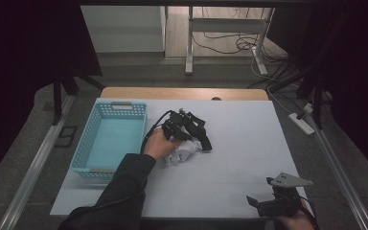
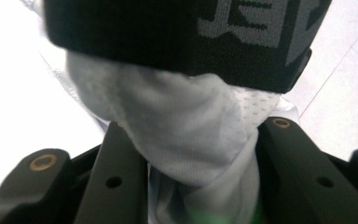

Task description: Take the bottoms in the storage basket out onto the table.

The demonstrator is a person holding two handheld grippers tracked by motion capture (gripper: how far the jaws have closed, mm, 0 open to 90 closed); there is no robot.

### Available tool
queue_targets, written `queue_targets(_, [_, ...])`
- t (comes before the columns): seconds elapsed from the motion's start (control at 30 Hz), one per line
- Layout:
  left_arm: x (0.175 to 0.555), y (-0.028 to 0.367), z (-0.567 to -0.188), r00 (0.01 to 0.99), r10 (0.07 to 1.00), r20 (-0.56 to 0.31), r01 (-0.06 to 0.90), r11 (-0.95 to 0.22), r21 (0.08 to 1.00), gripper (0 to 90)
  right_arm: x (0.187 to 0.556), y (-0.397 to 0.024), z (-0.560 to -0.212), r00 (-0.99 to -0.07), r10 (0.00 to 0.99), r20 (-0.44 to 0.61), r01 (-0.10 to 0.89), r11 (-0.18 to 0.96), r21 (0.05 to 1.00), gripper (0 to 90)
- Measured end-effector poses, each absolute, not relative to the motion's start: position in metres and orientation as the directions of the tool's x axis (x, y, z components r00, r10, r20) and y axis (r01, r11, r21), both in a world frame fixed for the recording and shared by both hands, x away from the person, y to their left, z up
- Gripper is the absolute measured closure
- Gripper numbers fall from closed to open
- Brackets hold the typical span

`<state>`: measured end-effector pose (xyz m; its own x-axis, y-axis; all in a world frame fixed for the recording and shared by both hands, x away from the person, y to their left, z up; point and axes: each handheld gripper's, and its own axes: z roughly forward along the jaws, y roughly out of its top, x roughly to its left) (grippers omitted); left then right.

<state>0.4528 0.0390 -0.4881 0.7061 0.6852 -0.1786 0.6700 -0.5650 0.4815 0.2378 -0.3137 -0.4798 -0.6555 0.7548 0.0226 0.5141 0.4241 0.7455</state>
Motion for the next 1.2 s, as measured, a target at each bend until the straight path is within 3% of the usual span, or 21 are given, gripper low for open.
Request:
queue_targets(0.83, [0.450, 0.032, -0.507, 0.707, 0.698, -0.115, 0.655, -0.585, 0.479, 61.1, 0.238, -0.313, -0.480, -0.659, 0.752, 0.019, 0.514, 0.432, 0.741, 0.3])
queue_targets(1.2, [0.452, 0.033, -0.506, 0.731, 0.676, -0.096, 0.623, -0.604, 0.497, 47.8, 0.238, -0.312, -0.480, -0.661, 0.750, 0.017, 0.513, 0.436, 0.739, 0.4])
